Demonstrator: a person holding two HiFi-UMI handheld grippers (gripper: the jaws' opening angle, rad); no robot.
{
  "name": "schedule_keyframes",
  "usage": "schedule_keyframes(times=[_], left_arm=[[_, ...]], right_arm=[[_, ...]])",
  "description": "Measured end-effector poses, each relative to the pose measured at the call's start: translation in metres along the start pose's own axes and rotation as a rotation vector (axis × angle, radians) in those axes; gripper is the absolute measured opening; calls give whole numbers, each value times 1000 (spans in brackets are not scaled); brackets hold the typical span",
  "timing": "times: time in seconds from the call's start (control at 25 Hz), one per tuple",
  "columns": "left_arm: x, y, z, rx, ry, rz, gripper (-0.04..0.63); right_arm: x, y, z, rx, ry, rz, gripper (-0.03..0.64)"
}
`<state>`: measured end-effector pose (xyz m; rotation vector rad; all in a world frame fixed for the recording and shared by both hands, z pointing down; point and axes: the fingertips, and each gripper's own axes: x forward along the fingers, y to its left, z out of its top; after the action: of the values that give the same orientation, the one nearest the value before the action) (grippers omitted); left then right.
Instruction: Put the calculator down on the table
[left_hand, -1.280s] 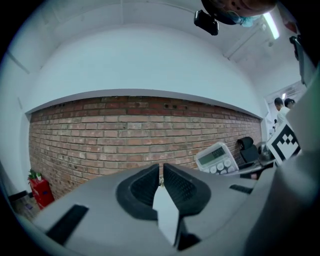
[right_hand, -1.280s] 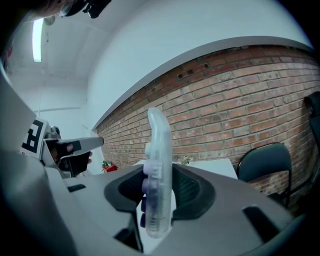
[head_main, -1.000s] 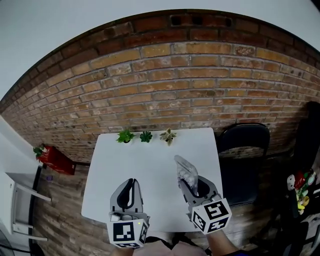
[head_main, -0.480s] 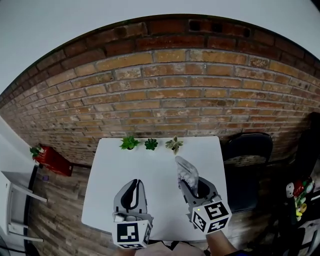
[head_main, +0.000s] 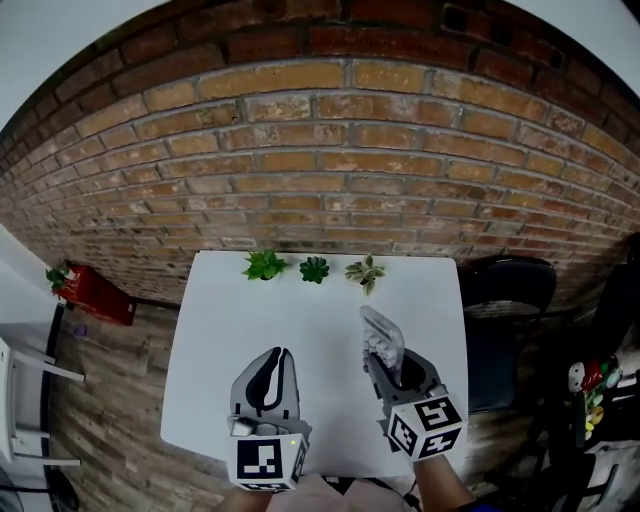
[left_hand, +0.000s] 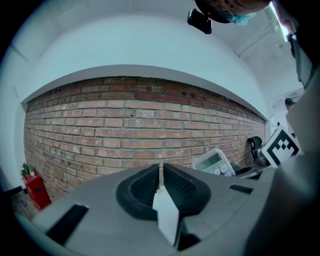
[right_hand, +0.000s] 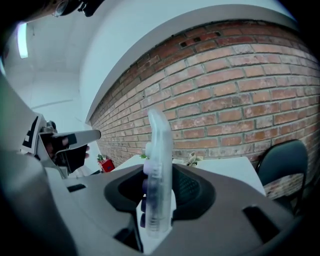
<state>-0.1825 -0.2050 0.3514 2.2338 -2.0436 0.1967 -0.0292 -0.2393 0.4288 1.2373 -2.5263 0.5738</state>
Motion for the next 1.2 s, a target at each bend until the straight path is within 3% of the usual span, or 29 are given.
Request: schedule_keyframes(times=[0.76, 1.2], left_arm=[[53, 32, -91, -49, 211, -69, 34], [71, 48, -118, -69, 262, -80, 34]], right_arm=[[75, -15, -111, 183, 274, -58, 135], [95, -20, -127, 387, 315, -51, 143]])
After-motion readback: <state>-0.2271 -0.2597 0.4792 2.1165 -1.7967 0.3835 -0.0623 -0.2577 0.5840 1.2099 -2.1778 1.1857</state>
